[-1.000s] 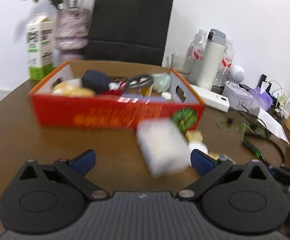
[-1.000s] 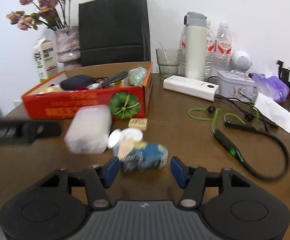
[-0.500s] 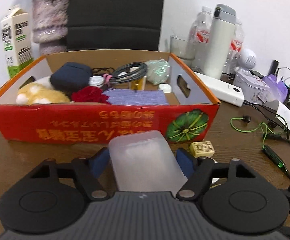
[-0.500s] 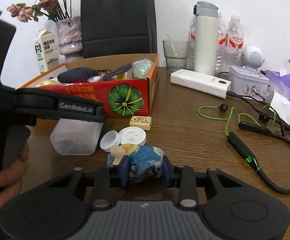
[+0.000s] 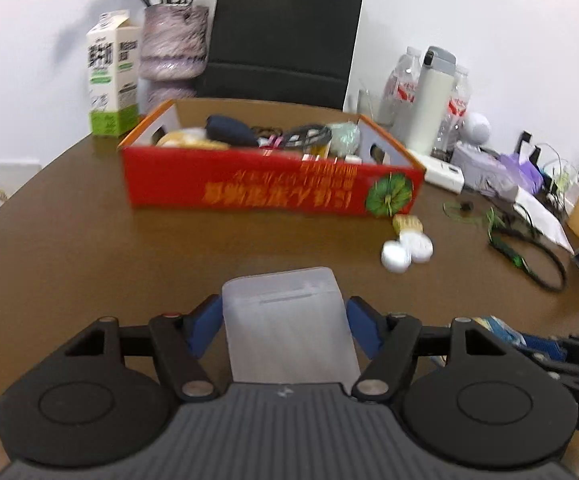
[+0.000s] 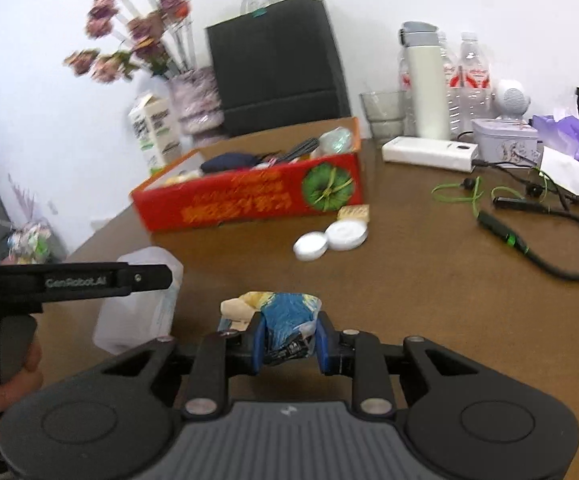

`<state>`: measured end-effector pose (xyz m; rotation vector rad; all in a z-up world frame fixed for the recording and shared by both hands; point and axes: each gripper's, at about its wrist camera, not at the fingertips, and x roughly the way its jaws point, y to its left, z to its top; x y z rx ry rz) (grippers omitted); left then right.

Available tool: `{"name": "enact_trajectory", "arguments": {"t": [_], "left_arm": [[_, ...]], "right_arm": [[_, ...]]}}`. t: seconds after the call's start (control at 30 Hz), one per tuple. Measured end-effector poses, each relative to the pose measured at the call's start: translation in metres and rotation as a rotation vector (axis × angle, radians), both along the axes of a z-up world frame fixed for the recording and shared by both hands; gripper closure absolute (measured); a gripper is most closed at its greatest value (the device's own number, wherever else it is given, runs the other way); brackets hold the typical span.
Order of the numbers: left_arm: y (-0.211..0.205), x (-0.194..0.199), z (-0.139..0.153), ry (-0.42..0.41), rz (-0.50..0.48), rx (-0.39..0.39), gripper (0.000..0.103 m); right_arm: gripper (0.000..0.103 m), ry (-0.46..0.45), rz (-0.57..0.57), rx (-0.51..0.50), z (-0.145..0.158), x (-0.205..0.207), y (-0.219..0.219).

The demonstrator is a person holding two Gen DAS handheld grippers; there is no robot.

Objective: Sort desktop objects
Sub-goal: 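Carry the plastic container and blue packet into the red box and release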

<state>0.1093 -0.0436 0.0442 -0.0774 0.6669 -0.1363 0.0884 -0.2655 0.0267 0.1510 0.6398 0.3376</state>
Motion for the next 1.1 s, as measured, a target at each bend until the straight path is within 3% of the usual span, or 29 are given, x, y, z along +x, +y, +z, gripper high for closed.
{"name": "enact_trajectory", "arguments": {"t": [0.23,0.37,0.4,0.43,0.47,0.57,0.6,0.63,0.67,0.83,1.0,1.1], "left_arm": [[0.016,-0.05,-0.002,-0.026,-0.048,0.075,0.034],[0.025,-0.067,-0.013,-0.023,-0.042,0.074,0.032],[0.025,-0.07,-0.016,-0.037,-0.029,0.076,0.03],[0.024,-0.073,-0.018,-0.051,-0.01,0.083,0.019],[0.023,-0.076,-0.021,-0.058,0.007,0.093,0.014],[0.02,-0.088,-0.027,-0.044,0.002,0.081,0.013],[0.02,-0.09,-0.028,-0.043,-0.004,0.075,0.013],[0.02,-0.092,-0.029,-0.046,-0.004,0.072,0.021],[0.021,-0.093,-0.029,-0.048,0.002,0.072,0.036],[0.033,-0.101,-0.023,-0.04,0.028,-0.025,0.037],[0.031,-0.114,-0.004,-0.123,0.013,-0.007,0.037],[0.036,-0.1,0.011,-0.148,0.035,-0.024,0.037]], "right_arm": [[0.079,0.008,0.043,-0.021,0.0,-0.038,0.021],[0.078,0.018,0.044,-0.023,-0.002,-0.051,0.026],[0.078,0.023,0.045,-0.024,-0.003,-0.053,0.026],[0.078,0.027,0.045,-0.028,-0.003,-0.055,0.027],[0.078,0.028,0.044,-0.033,-0.003,-0.057,0.028],[0.078,0.028,0.045,-0.036,-0.004,-0.064,0.027],[0.078,0.03,0.041,-0.035,-0.004,-0.066,0.026],[0.078,0.033,0.034,-0.035,-0.005,-0.067,0.026],[0.078,0.038,0.031,-0.037,-0.005,-0.068,0.026],[0.079,0.006,0.05,-0.047,0.002,-0.079,0.03],[0.079,-0.066,0.051,-0.027,0.021,-0.085,0.029],[0.078,-0.078,0.046,-0.005,0.032,-0.072,0.024]]}}
